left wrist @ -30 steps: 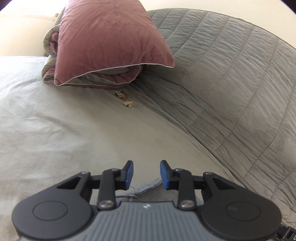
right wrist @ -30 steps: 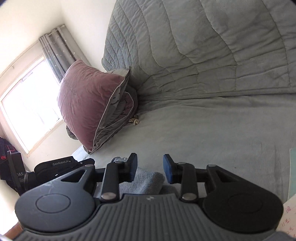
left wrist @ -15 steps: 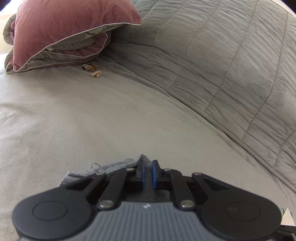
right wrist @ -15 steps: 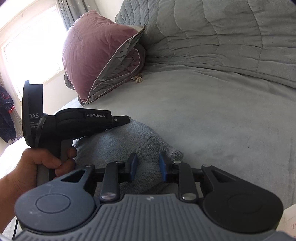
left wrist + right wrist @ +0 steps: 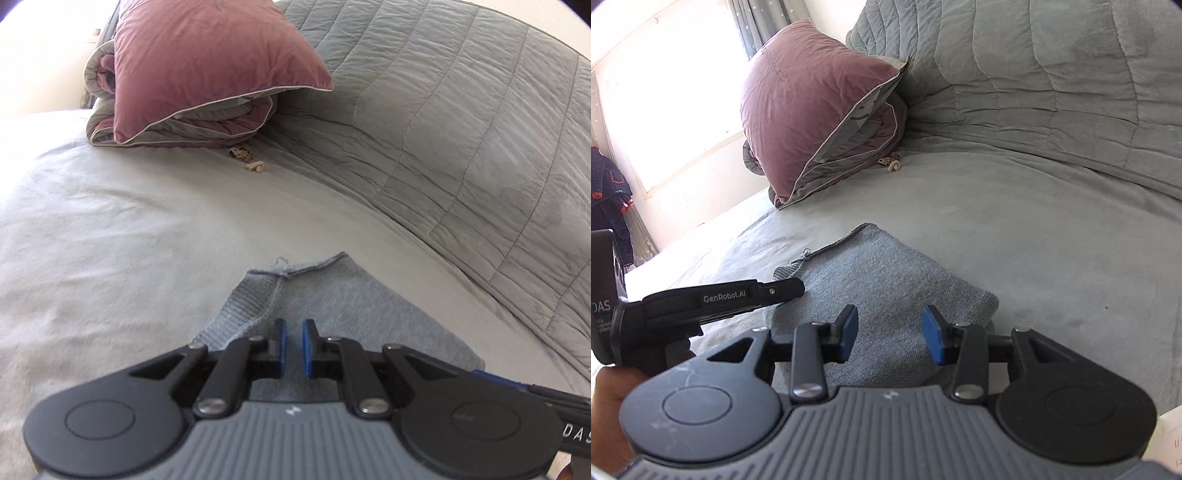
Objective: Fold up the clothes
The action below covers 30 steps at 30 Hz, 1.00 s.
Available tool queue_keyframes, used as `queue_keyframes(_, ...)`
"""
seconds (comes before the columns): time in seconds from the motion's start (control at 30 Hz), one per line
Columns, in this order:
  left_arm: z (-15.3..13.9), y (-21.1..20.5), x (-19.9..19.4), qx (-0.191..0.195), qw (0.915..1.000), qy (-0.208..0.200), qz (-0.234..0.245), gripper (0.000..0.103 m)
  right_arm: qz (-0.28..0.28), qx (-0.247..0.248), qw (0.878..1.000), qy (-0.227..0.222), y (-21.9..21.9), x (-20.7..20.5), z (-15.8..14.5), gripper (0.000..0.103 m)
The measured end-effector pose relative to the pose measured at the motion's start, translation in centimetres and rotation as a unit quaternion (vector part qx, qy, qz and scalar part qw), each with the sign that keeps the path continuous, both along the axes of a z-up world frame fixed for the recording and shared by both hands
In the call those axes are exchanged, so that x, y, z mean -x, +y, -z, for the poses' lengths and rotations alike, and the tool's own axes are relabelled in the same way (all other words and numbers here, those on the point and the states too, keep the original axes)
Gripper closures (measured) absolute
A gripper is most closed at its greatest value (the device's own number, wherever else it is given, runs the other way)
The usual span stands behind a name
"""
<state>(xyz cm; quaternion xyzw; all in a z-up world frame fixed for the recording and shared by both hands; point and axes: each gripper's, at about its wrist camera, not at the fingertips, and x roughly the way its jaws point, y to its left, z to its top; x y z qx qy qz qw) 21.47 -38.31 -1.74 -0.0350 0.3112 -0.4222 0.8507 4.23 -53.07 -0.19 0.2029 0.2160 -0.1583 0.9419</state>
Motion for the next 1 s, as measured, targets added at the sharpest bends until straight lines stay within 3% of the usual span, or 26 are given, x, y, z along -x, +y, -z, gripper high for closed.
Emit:
queue_keyframes(0.13, -0.3, 2.1, 1.5, 0.006, 0.9999, 0.005, -0.012, 0.091, -0.006, 0.002, 1.0, 0.004, 0.4, 0.2, -0.7, 0.059)
queue_keyframes(0.2, -0.8, 3.0, 2.3, 0.0, 0.9999, 0.005, -0.013, 0.084, -0.011, 0.002, 1.0, 0.004, 0.8, 0.5, -1.1, 0.058)
queue_keyframes(0.33, -2.2, 4.7, 4.3, -0.038, 0.9988, 0.002, -0.031, 0.082, -0.02, 0.005, 1.0, 0.004, 1.7, 1.2, -1.9, 0.057)
queue_keyframes(0.47, -3.9, 6.7, 6.3, -0.08, 0.9938, 0.005, -0.078, 0.067, -0.032, 0.013, 0.999, 0.006, 2.8, 1.9, -2.8, 0.049)
queue_keyframes(0.63, -5.5, 9.3, 9.2, -0.132, 0.9841, 0.004, -0.118, 0.058, -0.05, 0.032, 0.998, 0.011, 4.7, 2.9, -3.8, 0.045)
queue_keyframes(0.7, -6.1, 9.9, 10.4, -0.147, 0.9808, -0.003, -0.128, 0.05, -0.054, 0.04, 0.998, 0.012, 5.4, 3.5, -4.2, 0.037)
queue_keyframes(0.87, -7.4, 10.6, 12.7, -0.169, 0.9755, -0.022, -0.139, 0.036, -0.043, 0.04, 0.998, 0.016, 6.3, 4.5, -4.9, 0.033)
queue_keyframes(1.0, -8.4, 10.6, 14.2, -0.173, 0.9737, -0.029, -0.145, 0.012, -0.038, 0.033, 0.999, 0.018, 6.5, 5.4, -5.6, 0.017)
